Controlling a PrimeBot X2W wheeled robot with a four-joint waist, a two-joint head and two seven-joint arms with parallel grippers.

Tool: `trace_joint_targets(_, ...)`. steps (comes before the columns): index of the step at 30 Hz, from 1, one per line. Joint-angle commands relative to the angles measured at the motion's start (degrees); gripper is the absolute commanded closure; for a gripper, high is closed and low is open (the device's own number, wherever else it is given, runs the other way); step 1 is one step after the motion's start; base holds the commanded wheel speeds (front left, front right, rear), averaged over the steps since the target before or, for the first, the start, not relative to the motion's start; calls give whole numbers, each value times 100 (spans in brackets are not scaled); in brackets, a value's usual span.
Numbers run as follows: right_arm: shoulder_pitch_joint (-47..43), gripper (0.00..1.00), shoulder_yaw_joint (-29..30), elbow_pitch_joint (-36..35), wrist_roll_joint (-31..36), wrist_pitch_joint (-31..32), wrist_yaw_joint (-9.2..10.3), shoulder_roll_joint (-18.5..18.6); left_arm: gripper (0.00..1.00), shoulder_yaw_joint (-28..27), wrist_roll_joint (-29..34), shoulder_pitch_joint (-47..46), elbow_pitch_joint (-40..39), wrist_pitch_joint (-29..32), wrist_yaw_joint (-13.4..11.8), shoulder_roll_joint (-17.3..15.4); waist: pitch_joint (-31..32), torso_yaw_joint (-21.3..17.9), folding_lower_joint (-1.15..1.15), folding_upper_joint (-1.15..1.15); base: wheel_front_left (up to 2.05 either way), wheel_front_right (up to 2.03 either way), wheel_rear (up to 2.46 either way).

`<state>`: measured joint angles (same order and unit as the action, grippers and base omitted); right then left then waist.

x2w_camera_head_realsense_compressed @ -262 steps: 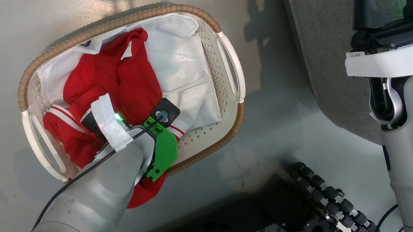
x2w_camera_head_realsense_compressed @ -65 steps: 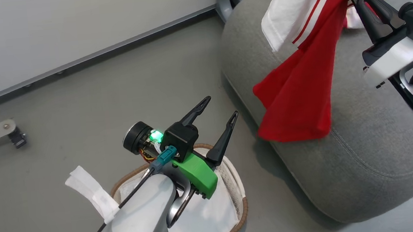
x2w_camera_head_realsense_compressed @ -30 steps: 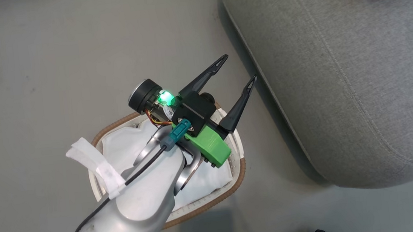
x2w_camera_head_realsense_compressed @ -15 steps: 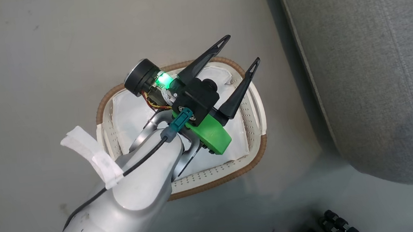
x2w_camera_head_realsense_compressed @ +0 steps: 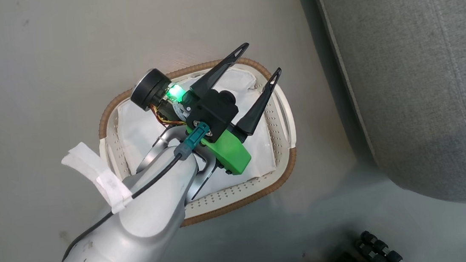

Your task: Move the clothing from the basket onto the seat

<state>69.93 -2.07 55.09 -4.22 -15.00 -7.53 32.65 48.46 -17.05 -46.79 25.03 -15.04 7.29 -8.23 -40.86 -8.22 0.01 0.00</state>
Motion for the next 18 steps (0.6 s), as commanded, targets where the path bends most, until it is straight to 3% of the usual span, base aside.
trace_joint_targets(1,-148,0,8,-103,37,-24,8,-40,0,5,-21,-55,23,-18,-10,-42,103,-74,-1,0,0,0,0)
trace_joint_targets(10,-786,0,-264,-669,-3,-25,8,-195,0,-198,-179,217,-100,-18,-75,-43,721,-210,-1,0,0,0,0)
trace_joint_targets(18,-1032,0,-437,-932,-241,-25,8,-286,0,-518,-296,688,-182,-19,-79,99,1503,-88,-1,0,0,0,0)
